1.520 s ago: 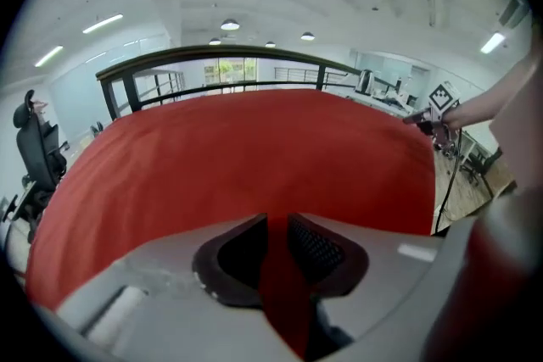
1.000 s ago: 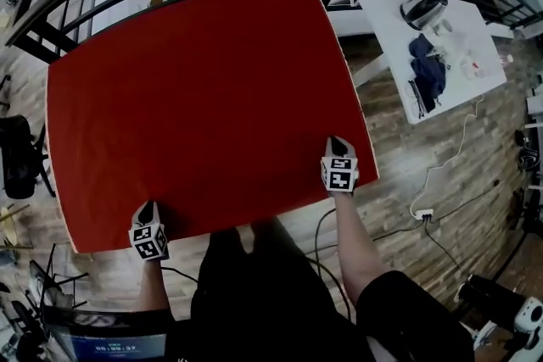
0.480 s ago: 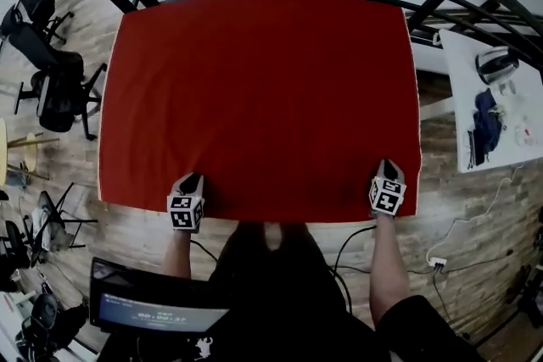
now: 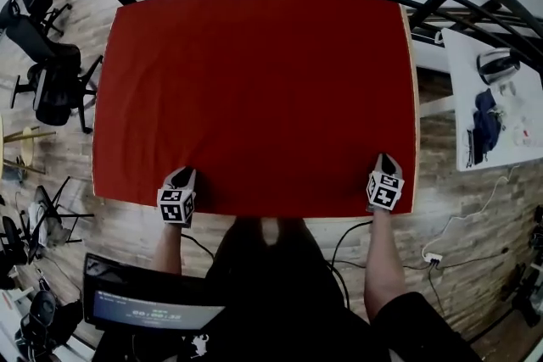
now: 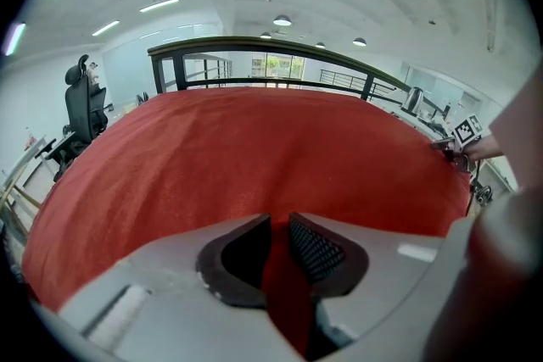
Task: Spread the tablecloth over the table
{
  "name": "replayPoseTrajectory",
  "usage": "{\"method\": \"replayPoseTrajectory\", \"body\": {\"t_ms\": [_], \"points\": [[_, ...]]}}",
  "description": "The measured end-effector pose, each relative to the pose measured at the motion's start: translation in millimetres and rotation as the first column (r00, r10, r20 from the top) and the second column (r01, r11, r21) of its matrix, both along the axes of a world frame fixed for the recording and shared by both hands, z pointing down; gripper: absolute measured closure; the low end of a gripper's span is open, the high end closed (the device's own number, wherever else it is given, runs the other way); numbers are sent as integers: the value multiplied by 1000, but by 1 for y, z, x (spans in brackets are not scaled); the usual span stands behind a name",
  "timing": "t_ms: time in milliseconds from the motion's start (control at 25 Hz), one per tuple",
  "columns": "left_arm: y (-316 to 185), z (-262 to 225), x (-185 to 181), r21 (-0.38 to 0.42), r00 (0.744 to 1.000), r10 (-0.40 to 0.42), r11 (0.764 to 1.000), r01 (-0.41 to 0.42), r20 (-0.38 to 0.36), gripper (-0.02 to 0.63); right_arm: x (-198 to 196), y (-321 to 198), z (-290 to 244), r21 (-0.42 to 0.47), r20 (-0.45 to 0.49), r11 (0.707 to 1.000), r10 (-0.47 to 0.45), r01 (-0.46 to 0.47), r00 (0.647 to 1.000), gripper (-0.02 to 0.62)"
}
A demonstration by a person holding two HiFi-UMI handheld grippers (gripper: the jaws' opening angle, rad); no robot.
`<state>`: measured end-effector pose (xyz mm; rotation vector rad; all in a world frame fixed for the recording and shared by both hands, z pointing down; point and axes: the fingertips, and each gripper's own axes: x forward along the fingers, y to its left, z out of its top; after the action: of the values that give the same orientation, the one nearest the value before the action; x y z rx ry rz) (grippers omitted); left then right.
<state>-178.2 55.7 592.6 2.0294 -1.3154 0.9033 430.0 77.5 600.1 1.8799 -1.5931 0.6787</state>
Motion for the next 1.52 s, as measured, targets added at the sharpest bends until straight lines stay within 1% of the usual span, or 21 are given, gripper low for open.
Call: {"method": "replayPoseTrajectory", "body": {"t_ms": [160,280,360,560,800,920,1080,1160,1240,1320,1360,1400,1440,1480,1520], "points": [[1,1,-4,-10,1000,15,1000,-15,8,531,0,0,1,-17,-1,1000,-15,15,1000,586],[1,2,2,-20,999,35,999,-34,9,531,7,6,-2,-16,7,1000,5,-5,1000,586],[-1,-1,6,-14,999,35,999,-35,5,521,8,7,-1,-13,8,1000,18,-18,1000,586],[2,-1,15,-9,999,42,999,-42,-14,520,14,13,0,-18,8,999,33,-33,999,586],[3,-3,21,11,999,43,999,-43,-12,520,20,15,1,-20,4,999,29,-29,1000,586],[8,3,22,-3,999,38,999,-38,-12,518,22,16,1,-24,7,999,28,-28,1000,586],[5,-1,25,8,999,50,999,-50,-10,517,23,14,4,-13,5,999,52,-52,999,586],[8,-6,22,16,999,48,999,-48,0,517,19,15,-2,-2,-1,999,41,-41,999,586],[15,-18,17,45,999,40,998,-40,1,532,4,23,-16,37,39,999,4,-6,999,586],[22,-29,4,72,999,31,997,-31,12,534,-34,35,-27,70,111,996,-59,51,992,586],[26,-30,-5,77,999,26,997,-27,21,531,-56,43,-27,72,126,994,-96,88,987,586],[28,-28,-14,79,999,21,997,-24,31,527,-77,51,-23,63,124,991,-126,119,984,586],[29,-22,-24,76,999,18,997,-21,41,508,-93,59,-18,49,112,990,-136,132,984,586],[30,-16,-34,68,998,18,997,-22,52,489,-103,66,-11,35,100,992,-126,123,987,586],[31,-11,-40,55,998,24,998,-27,60,487,-108,72,-6,23,88,995,-101,100,991,586]]}}
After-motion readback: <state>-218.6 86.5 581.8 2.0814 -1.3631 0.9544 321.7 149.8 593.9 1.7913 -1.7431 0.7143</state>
